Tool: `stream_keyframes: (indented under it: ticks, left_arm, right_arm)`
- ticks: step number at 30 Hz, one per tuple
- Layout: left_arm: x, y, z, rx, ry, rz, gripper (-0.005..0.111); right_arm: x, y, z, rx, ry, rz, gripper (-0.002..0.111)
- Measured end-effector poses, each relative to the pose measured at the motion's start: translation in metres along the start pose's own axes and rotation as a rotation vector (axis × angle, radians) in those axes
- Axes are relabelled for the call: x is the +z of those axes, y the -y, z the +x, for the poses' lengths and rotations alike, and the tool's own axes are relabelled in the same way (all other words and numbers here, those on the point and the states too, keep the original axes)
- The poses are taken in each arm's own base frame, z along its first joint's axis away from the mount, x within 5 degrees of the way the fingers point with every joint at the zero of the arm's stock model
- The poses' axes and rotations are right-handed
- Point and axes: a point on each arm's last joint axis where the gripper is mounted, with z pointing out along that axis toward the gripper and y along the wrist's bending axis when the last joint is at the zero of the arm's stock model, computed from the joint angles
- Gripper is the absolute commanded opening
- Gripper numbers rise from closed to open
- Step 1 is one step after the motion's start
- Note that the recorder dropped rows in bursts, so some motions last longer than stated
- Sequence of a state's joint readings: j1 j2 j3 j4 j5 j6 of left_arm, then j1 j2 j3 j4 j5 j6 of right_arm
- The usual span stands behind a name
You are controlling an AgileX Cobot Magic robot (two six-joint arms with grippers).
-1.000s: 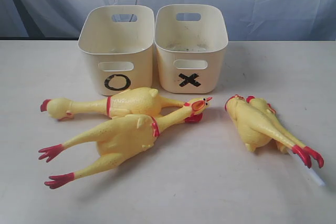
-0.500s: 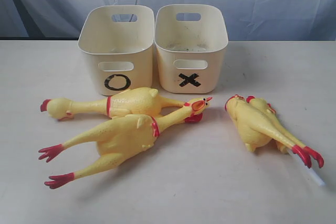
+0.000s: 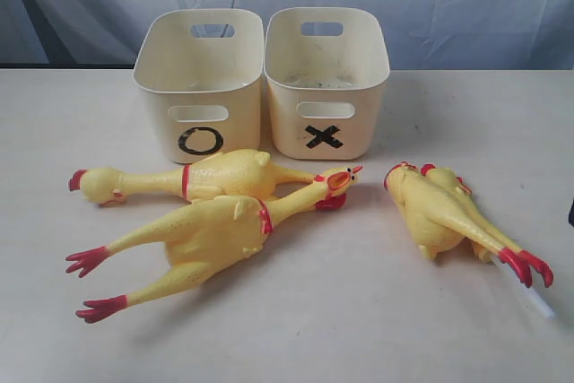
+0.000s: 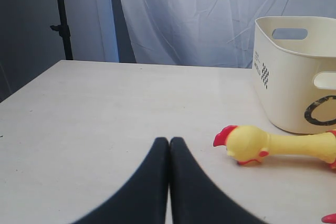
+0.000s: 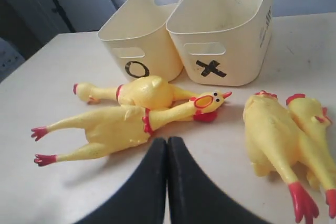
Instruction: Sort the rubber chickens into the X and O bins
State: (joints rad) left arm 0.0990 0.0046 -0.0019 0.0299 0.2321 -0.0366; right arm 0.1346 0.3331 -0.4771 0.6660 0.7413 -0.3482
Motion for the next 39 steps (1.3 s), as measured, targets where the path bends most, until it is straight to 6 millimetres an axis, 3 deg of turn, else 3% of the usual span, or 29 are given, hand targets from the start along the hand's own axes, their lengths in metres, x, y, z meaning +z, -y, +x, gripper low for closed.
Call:
stream_keyframes:
  ticks: [6,9,16,28,39]
  left_arm:
    - [0.0,0.0,0.0,0.0,0.0,0.0,0.0]
    - [0.0,0.0,0.0,0.0,0.0,0.0,0.0]
    - [0.0,0.0,0.0,0.0,0.0,0.0,0.0]
    - [0.0,0.0,0.0,0.0,0.0,0.0,0.0]
    - [0.0,0.0,0.0,0.0,0.0,0.0,0.0]
  right_arm:
    - [0.008,0.001,-0.029,-0.222,-0.171,0.033,0.0]
    - [0.022,0.011,-0.027,-0.271,-0.276,0.056,0.0]
    - [0.062,0.031,-0.022,-0.193,-0.485,0.047,0.0]
    - [0.107,0.055,-0.017,-0.11,-0.614,0.083,0.0]
    - [0.131,0.047,-0.031,-0.376,-0.721,0.222,0.001]
